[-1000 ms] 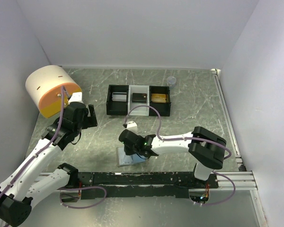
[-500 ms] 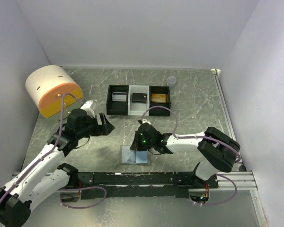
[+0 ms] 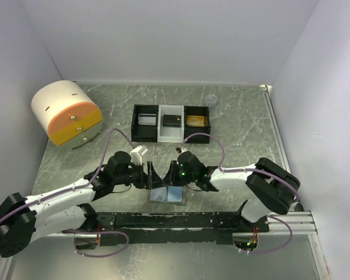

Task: Take the credit cards out of the card holder

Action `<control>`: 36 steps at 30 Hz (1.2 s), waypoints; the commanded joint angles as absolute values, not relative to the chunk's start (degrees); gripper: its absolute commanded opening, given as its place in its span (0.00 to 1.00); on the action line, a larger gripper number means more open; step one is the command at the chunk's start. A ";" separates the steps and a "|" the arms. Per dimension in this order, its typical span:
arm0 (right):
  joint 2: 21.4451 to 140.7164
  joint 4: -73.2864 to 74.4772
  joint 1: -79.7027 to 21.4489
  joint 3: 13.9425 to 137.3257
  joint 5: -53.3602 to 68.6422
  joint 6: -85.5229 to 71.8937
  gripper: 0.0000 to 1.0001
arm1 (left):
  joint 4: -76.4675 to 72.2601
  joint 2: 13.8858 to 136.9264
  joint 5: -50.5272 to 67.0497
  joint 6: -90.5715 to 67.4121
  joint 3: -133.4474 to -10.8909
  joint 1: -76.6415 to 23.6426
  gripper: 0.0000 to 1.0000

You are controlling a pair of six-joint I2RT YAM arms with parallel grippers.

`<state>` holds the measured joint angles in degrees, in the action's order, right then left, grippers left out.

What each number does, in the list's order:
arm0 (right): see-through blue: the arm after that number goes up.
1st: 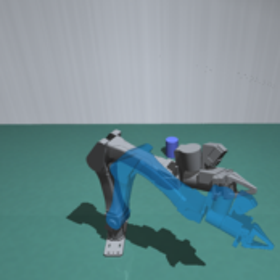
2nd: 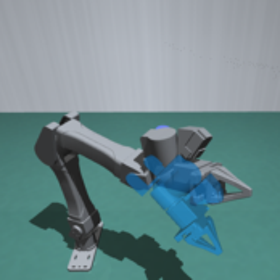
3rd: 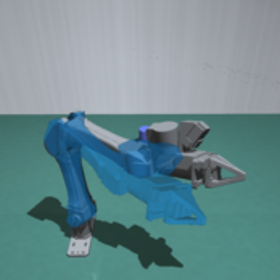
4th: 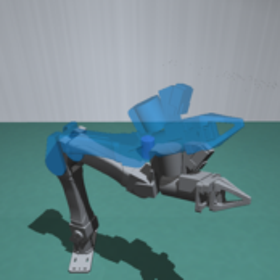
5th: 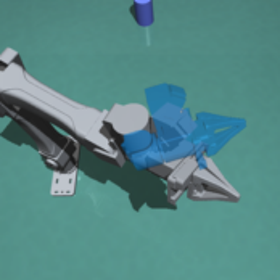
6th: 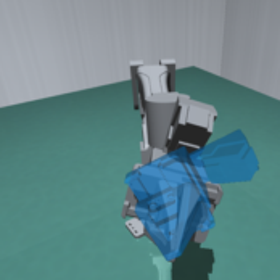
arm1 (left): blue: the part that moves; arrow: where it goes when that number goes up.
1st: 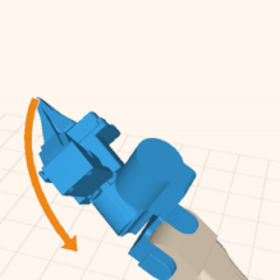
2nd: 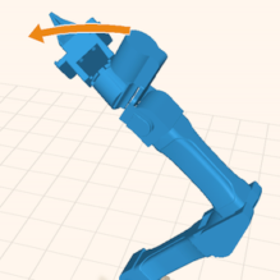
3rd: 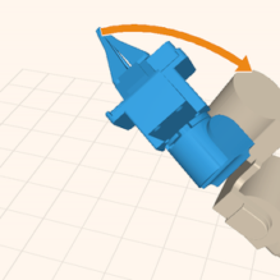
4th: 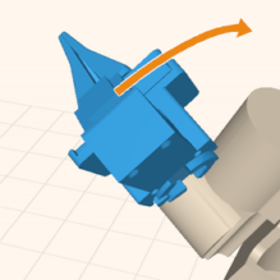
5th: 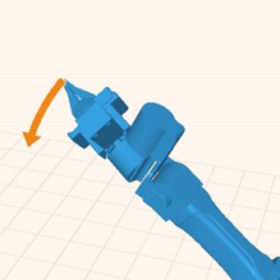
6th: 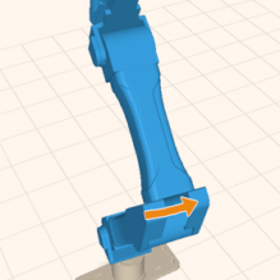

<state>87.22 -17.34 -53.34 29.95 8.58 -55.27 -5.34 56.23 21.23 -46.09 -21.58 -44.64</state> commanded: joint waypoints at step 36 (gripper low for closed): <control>72.42 7.68 -51.28 34.83 -9.16 -52.34 0.54 | -34.43 80.15 15.69 -54.58 -21.90 -57.53 0.73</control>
